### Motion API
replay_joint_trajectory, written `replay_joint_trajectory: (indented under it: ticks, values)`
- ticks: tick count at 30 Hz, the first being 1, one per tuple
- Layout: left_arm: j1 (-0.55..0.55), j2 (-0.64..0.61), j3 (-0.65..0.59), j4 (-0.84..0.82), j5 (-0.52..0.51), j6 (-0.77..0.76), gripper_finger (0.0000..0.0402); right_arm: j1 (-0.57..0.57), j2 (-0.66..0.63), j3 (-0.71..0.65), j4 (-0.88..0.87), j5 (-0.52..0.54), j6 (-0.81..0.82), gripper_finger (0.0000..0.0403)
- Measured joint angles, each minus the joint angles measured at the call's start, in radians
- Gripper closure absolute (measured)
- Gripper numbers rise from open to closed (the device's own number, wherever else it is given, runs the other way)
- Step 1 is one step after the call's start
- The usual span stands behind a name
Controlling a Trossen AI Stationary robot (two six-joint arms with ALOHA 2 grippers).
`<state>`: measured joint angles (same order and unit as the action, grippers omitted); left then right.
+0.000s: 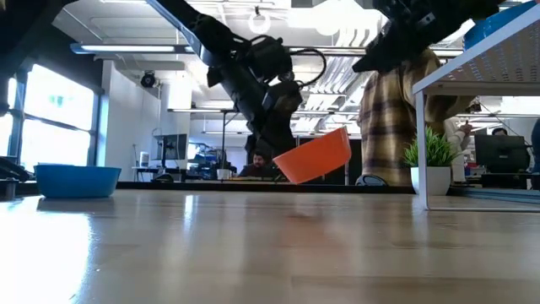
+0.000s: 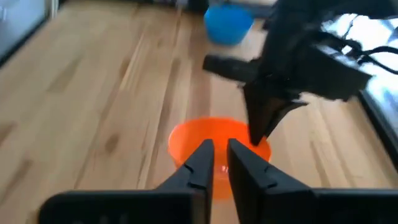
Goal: Pick & Place Mini bowls
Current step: Stack the orange bowl on top of the other orange bowl on the shelf
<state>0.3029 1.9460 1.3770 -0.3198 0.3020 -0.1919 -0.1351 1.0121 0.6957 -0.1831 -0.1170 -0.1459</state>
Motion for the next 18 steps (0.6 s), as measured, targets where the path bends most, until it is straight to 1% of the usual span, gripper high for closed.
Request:
replay_joint_trajectory:
  ticks: [4, 9, 13, 18]
  values:
    - [0.000, 0.001, -0.001, -0.008, 0.005, 0.012, 0.0402, 0.055, 0.133, 0.173, -0.199, 0.007, -0.079, 0.0334]
    - [-0.001, 0.001, -0.001, -0.009, 0.015, 0.024, 0.0402, 0.115, 0.354, 0.395, -0.455, 0.002, -0.196, 0.0294]
    - [-0.001, 0.001, -0.001, -0.008, 0.025, 0.030, 0.0401, 0.155, 0.499, 0.520, -0.597, 0.027, -0.282, 0.0282]
    - [-0.001, 0.001, -0.001, -0.007, 0.033, 0.035, 0.0401, 0.199, 0.611, 0.578, -0.650, 0.149, -0.383, 0.0282]
